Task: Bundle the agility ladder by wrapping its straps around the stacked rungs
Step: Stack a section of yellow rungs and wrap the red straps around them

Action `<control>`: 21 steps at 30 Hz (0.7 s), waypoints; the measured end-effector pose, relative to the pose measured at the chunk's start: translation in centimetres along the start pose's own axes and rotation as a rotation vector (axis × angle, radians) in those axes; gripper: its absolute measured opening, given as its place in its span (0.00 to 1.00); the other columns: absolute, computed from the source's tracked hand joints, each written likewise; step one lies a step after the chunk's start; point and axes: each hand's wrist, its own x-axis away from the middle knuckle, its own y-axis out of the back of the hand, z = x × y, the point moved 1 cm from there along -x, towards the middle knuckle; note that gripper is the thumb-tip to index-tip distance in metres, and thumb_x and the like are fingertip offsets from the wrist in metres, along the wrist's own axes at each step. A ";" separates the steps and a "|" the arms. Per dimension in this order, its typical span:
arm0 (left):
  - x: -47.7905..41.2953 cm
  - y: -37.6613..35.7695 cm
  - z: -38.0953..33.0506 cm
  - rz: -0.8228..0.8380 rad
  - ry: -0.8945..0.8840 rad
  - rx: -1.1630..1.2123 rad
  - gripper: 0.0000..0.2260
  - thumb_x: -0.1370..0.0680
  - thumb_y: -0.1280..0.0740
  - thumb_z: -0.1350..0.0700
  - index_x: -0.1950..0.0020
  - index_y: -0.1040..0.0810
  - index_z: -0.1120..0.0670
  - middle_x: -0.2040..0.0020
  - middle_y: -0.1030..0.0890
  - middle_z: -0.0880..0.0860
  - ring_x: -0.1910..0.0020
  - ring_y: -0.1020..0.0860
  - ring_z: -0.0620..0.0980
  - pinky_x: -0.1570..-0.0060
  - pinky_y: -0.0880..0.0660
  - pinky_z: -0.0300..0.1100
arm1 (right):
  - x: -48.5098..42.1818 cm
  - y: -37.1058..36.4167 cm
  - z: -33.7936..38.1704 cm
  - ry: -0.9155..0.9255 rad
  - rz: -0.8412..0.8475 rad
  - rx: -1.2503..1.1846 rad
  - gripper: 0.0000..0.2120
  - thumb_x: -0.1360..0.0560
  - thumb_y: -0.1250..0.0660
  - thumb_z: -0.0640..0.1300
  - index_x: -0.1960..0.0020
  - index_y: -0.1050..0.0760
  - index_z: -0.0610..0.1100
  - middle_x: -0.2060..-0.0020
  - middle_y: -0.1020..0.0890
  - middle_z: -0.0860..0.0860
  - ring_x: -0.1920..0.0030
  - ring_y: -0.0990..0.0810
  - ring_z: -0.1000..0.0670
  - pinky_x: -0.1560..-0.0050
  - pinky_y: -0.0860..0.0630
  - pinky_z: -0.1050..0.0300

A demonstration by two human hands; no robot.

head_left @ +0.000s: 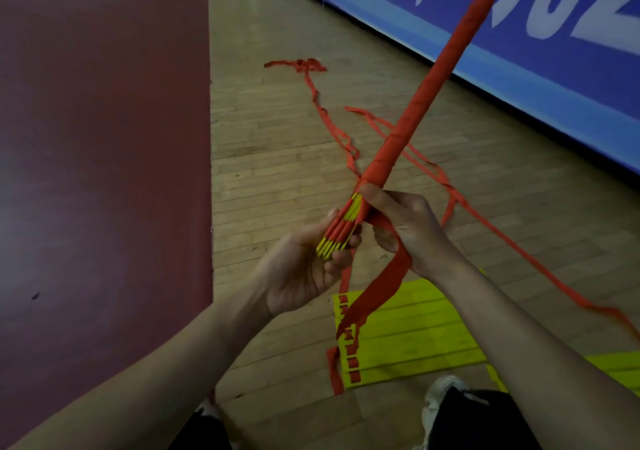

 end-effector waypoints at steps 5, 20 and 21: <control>-0.3 -1.3 0.3 -0.142 -0.195 -0.139 0.11 0.26 0.35 0.54 0.50 0.26 0.61 0.63 0.24 0.55 0.76 0.28 0.43 0.83 0.36 0.28 | 0.1 0.7 1.1 0.007 0.070 0.032 0.14 0.40 0.27 0.55 0.66 0.20 0.44 0.80 0.33 0.52 0.83 0.38 0.57 0.83 0.42 0.65; -1.4 -1.0 0.6 -0.346 -0.473 -0.659 0.11 0.24 0.34 0.54 0.46 0.29 0.58 0.64 0.28 0.55 0.74 0.30 0.44 0.78 0.39 0.32 | 1.2 1.3 1.3 -0.100 0.030 0.202 0.11 0.23 0.34 0.44 0.64 0.23 0.45 0.84 0.30 0.57 0.83 0.32 0.61 0.79 0.36 0.70; -1.5 -1.0 0.7 -0.374 -0.497 -0.703 0.09 0.23 0.35 0.54 0.47 0.29 0.57 0.65 0.29 0.54 0.73 0.31 0.45 0.78 0.39 0.33 | 1.0 1.3 0.9 -0.092 -0.016 0.231 0.14 0.25 0.32 0.49 0.68 0.21 0.46 0.83 0.30 0.56 0.82 0.34 0.60 0.78 0.38 0.69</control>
